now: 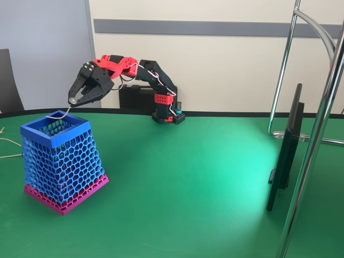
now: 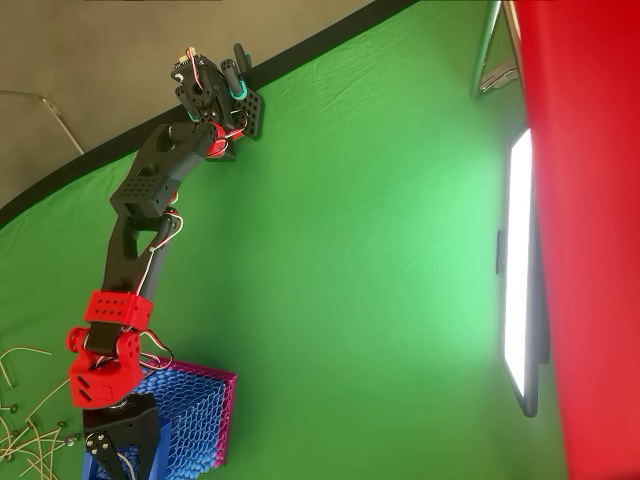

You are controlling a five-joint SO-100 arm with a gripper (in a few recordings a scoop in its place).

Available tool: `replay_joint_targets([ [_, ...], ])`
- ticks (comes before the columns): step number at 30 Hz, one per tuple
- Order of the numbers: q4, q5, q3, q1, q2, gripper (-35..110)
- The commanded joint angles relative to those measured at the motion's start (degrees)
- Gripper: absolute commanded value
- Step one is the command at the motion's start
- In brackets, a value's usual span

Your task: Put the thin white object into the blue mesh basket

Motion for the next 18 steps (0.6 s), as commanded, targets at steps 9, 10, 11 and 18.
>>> replay_joint_targets([
  [9,-2.9,1.58,0.97,-2.29,3.69,4],
  [10,-2.37,1.93,1.23,-2.2,4.13,4],
  [11,-2.11,2.29,2.11,-1.85,4.92,4],
  [18,-6.24,3.25,15.29,1.76,13.62,5],
])
